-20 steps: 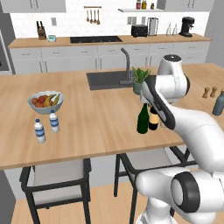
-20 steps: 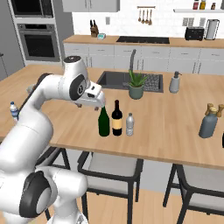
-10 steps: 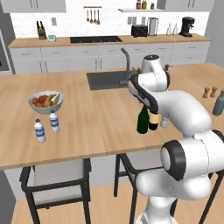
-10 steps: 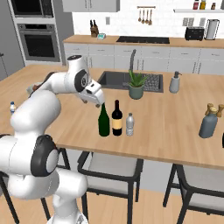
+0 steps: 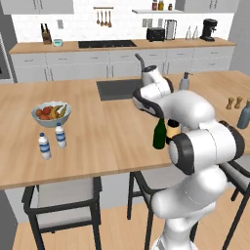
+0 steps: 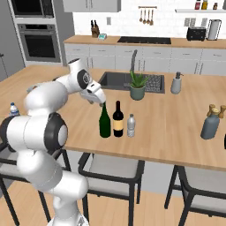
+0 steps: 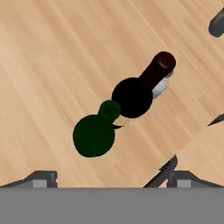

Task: Move the plastic bottles in the middle to the plastics group, and the glass bottles in the middle to the glass group.

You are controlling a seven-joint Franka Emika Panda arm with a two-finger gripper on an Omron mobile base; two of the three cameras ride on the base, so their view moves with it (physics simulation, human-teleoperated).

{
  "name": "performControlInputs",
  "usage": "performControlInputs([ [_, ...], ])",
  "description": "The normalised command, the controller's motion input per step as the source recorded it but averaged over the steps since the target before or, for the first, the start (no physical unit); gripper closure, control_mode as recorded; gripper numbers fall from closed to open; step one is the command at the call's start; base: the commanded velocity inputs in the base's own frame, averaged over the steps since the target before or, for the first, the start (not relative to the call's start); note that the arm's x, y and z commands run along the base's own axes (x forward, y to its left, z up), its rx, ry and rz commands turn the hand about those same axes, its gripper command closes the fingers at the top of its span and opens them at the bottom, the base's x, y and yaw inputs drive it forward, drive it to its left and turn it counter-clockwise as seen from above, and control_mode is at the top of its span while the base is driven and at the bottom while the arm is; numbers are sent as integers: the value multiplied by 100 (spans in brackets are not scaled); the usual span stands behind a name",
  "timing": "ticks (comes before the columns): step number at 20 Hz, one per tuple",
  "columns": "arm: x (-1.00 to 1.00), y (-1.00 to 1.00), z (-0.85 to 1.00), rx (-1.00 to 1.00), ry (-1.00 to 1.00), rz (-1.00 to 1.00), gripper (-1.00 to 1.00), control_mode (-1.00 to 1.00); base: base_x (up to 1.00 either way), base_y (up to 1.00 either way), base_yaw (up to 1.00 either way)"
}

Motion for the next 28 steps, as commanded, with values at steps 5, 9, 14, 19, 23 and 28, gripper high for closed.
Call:
performControlInputs([
  [5,45,-17,-23,-5,11,-1,-100,-100,0,0,0],
  [9,18,-29,-20,0,0,0,-100,-100,0,0,0],
  [14,15,-24,-21,0,-1,2,-100,-100,0,0,0],
  [19,1,-3,-26,0,-9,3,-100,-100,0,0,0],
  [23,0,0,-26,0,-17,3,-100,-100,0,0,0],
  [28,0,0,-25,0,-23,4,-100,-100,0,0,0],
])
